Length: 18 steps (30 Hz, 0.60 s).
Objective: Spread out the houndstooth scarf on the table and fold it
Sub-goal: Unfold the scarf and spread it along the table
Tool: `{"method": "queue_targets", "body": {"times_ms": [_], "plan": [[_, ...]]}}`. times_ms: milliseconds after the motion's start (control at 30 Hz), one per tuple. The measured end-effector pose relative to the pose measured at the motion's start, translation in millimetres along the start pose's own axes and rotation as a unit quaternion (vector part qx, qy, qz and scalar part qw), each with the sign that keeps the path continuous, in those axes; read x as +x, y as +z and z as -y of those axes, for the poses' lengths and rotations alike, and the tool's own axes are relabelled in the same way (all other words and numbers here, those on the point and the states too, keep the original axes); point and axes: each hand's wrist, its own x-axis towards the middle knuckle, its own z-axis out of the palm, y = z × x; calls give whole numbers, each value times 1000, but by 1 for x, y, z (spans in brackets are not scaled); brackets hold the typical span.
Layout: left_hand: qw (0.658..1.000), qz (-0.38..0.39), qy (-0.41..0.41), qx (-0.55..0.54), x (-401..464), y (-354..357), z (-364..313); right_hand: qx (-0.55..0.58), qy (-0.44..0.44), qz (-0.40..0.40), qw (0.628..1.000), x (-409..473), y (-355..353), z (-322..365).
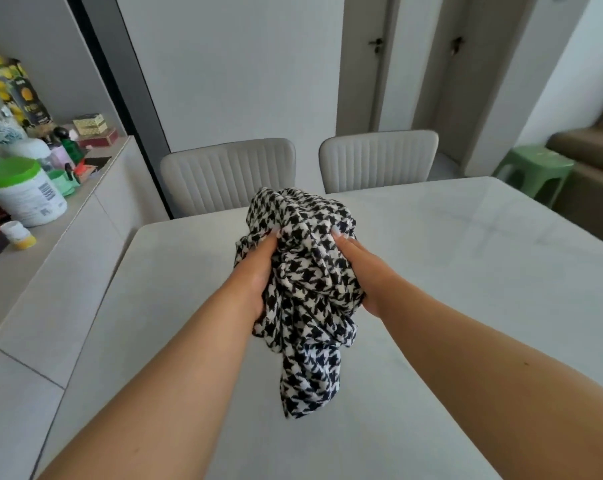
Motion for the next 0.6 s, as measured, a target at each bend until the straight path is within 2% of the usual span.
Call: {"method": "queue_targets", "body": {"times_ms": [300, 433, 600], "plan": [[999, 13, 34, 32, 18, 138, -16, -53, -39, -82, 995, -24, -155, 76], [988, -48, 61, 132, 27, 178, 9, -102, -10, -114, 988, -10, -218, 76], [975, -131, -9, 181, 42, 190, 57, -161, 37, -130, 978, 17, -284, 45]]}}
